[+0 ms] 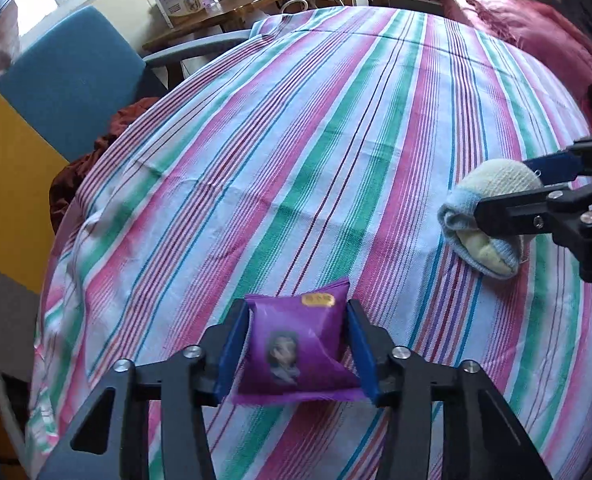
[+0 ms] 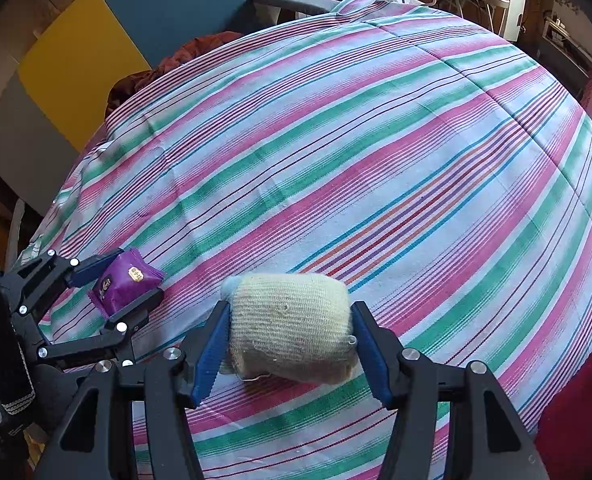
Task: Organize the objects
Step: 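Grasp the purple snack packet with the left tool while the right tool holds the sock, then carry the purple packet into the gold tray and open the left tool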
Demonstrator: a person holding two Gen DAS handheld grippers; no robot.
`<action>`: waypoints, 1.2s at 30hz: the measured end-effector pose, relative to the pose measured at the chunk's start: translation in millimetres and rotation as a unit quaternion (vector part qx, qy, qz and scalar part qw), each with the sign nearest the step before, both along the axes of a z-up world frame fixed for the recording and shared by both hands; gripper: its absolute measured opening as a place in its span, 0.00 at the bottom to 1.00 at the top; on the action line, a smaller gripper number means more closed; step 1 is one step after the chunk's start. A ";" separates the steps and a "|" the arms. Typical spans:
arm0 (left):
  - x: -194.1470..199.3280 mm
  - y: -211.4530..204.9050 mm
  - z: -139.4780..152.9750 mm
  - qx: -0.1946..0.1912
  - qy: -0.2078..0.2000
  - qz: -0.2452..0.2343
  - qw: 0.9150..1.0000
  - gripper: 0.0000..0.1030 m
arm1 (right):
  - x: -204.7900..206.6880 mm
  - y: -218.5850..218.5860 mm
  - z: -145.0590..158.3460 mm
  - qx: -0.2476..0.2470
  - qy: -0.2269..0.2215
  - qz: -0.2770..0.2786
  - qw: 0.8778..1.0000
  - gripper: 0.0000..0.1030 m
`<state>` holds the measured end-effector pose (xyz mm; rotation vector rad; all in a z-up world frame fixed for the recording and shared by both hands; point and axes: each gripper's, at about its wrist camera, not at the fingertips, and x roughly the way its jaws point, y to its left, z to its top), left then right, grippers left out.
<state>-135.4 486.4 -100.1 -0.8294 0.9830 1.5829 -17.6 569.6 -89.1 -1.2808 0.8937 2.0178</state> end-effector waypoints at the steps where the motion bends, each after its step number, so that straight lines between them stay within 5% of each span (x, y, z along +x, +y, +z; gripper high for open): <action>1: -1.5 -3.2 0.9 0.004 -0.010 0.012 1.000 0.44 | -1.5 0.7 0.6 0.002 0.000 0.000 1.000 0.59; 5: -1.9 -18.3 0.7 0.017 -0.030 0.065 0.997 0.37 | -4.7 -0.8 1.2 0.009 0.001 0.005 1.000 0.59; 9: -3.5 -35.3 0.9 0.041 -0.066 0.149 0.986 0.35 | -9.2 -4.1 0.7 0.021 -0.004 0.015 1.000 0.59; 21: 21.8 -83.0 1.7 0.085 -0.088 0.277 0.953 0.32 | -23.9 -22.4 -0.8 0.037 0.011 0.071 0.997 0.59; 36: 62.9 -166.7 30.6 0.127 -0.065 0.331 0.933 0.32 | -38.5 -55.1 0.6 0.062 0.016 0.146 0.987 0.59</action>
